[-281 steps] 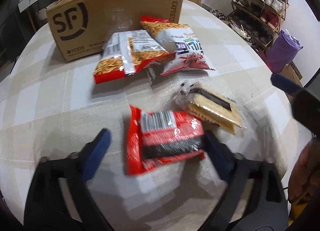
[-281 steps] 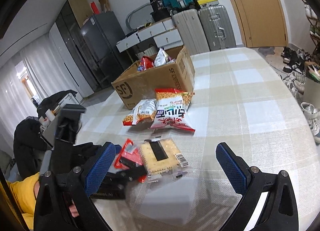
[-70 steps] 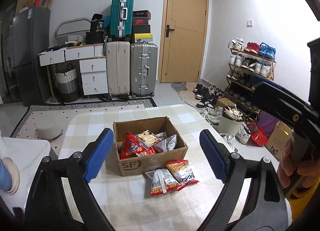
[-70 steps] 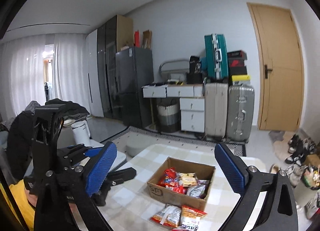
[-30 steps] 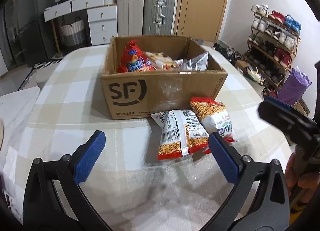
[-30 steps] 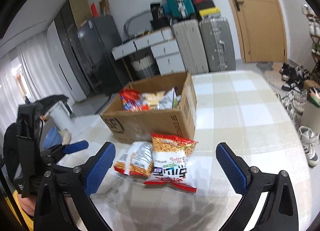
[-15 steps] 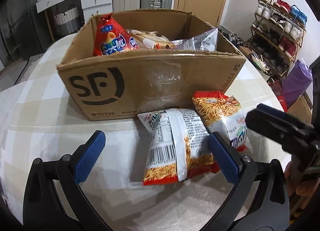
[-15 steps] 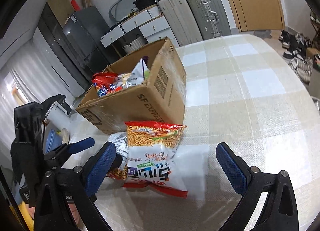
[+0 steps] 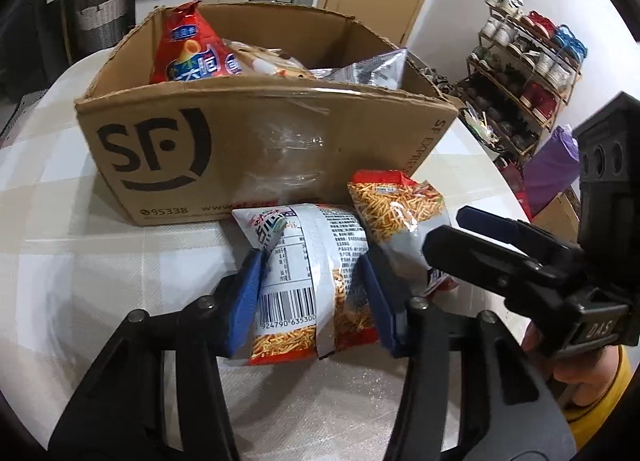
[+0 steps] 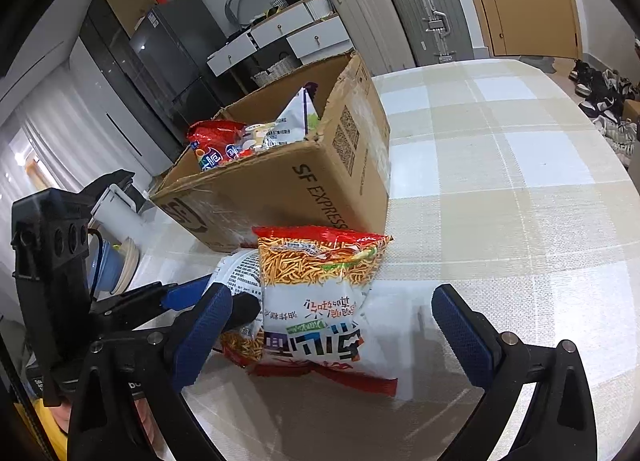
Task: Organize snacks
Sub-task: 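Grasp the white striped snack bag with the left tool while the right tool grasps the orange noodle bag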
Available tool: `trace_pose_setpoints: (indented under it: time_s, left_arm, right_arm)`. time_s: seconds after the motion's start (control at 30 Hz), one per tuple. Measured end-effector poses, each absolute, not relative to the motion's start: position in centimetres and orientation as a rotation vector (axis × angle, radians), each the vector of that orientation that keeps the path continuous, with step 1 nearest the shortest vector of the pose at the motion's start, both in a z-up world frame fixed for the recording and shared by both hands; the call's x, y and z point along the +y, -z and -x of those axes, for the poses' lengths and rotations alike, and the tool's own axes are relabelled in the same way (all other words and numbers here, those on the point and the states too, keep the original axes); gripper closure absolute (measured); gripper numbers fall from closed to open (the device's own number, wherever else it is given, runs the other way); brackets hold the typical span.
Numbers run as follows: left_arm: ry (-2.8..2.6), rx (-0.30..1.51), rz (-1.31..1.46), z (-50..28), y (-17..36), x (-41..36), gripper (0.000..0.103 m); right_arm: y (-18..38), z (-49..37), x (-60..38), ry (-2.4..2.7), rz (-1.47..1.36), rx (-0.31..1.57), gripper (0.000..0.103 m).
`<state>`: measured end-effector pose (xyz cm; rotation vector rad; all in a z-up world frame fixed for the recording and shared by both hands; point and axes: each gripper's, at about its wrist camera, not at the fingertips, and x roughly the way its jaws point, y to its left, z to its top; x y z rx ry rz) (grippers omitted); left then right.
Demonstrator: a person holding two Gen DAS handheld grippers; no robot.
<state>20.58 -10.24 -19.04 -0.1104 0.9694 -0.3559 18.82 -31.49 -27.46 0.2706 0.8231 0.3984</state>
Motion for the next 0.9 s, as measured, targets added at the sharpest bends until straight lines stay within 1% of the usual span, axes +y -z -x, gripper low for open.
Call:
trace_pose_setpoints:
  time_s: [0.03,0.1,0.13,0.17,0.33,0.37,0.4,0.47,0.5,0.53,0.57,0.67,0.9]
  left_arm:
    - [0.348,0.972,0.119,-20.8,19.0,-10.3,0.053]
    - [0.336,0.986,0.117,-21.8,19.1,-10.5,0.047]
    - [0.317,0.999,0.11,-22.7,19.2,-10.9,0.035]
    - [0.305,1.002,0.111,-22.8,19.0,-11.5,0.033]
    - [0.291,1.001,0.109,-24.8,19.3,-12.5,0.032]
    - [0.288,1.009,0.111,-25.6,19.7,-12.9,0.033]
    - [0.291,1.012,0.118,-24.5,19.9,-12.8,0.034]
    - [0.318,1.011,0.141,-25.5,20.1,-13.1,0.044]
    - [0.319,1.008,0.136,-25.2,20.3,-13.1,0.045]
    - [0.323,1.006,0.129,-25.6,20.3,-13.4,0.051]
    - [0.33,1.007,0.127,-26.1,20.3,-13.6,0.053]
    - [0.352,1.003,0.14,-26.6,20.5,-13.5,0.057]
    - [0.347,0.993,0.168,-26.9,20.7,-12.6,0.06]
  right_arm:
    - [27.4,-18.7,-31.5,-0.397,-0.271,0.822,0.001]
    - [27.3,-18.6,-31.5,-0.394,-0.273,0.817,0.001]
    - [27.2,-18.4,-31.5,-0.393,-0.275,0.815,0.001]
    - [27.1,-18.3,-31.5,-0.392,-0.279,0.813,0.001]
    - [27.1,-18.2,-31.9,-0.381,-0.29,0.81,0.001]
    - [27.2,-18.2,-31.9,-0.372,-0.285,0.815,0.001]
    - [27.3,-18.2,-32.0,-0.377,-0.29,0.82,0.001]
    - [27.3,-18.1,-32.2,-0.39,-0.307,0.823,0.001]
    - [27.3,-18.0,-32.2,-0.388,-0.305,0.821,0.001]
    - [27.4,-18.0,-32.2,-0.388,-0.3,0.821,0.001]
    - [27.3,-18.0,-32.2,-0.39,-0.298,0.82,0.001]
    - [27.4,-17.9,-32.1,-0.393,-0.294,0.825,0.001]
    - [27.8,-18.4,-31.0,-0.391,-0.254,0.855,0.001]
